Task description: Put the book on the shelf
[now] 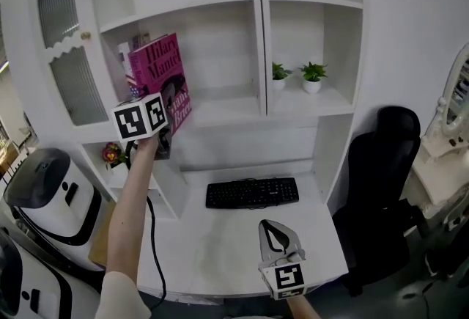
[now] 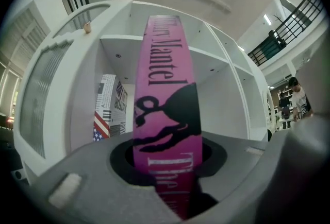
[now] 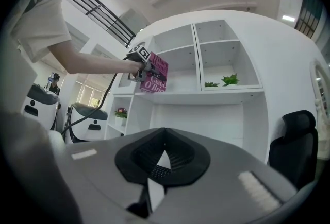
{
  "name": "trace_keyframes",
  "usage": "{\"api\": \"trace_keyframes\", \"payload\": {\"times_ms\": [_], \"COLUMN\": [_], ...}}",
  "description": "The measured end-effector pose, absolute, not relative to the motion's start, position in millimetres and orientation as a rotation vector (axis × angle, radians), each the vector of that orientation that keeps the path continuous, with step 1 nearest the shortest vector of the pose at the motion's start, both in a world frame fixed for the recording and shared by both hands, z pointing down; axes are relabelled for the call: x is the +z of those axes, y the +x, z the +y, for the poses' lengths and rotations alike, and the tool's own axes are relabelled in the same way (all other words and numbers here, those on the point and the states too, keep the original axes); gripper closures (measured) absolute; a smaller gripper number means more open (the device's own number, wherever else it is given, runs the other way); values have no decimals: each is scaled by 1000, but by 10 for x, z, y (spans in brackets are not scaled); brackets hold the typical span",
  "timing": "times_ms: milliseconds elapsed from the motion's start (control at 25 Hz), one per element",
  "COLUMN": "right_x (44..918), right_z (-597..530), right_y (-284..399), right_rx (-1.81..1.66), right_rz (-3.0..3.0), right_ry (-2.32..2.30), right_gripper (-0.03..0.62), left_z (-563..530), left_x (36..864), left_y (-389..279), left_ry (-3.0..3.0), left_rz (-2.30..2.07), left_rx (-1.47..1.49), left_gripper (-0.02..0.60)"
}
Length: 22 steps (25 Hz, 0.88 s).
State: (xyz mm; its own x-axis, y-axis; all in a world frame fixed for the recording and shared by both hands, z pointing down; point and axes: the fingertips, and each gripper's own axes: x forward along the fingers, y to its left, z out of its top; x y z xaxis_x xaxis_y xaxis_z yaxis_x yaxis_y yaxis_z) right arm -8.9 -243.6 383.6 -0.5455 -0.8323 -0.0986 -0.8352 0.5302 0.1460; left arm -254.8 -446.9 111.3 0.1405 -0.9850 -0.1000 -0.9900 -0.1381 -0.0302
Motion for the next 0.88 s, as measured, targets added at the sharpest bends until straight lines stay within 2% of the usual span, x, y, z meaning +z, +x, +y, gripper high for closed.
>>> {"api": "trace_keyframes", "payload": {"times_ms": [480, 880], "right_x": [3964, 4126], "right_z": [-2579, -2638], "right_y": [-159, 117], "right_rx": [215, 144], "right_rz": [2736, 2693], "right_ry": [-1520, -1653], "right_gripper": [589, 589], "left_z": [-5015, -5455], "left_x": [1100, 1121], "left_y": [-2553, -2586], "left_ry": [-2306, -2292], "left_rz": [2043, 2093], "left_rx": [26, 57], "left_gripper": [431, 432]}}
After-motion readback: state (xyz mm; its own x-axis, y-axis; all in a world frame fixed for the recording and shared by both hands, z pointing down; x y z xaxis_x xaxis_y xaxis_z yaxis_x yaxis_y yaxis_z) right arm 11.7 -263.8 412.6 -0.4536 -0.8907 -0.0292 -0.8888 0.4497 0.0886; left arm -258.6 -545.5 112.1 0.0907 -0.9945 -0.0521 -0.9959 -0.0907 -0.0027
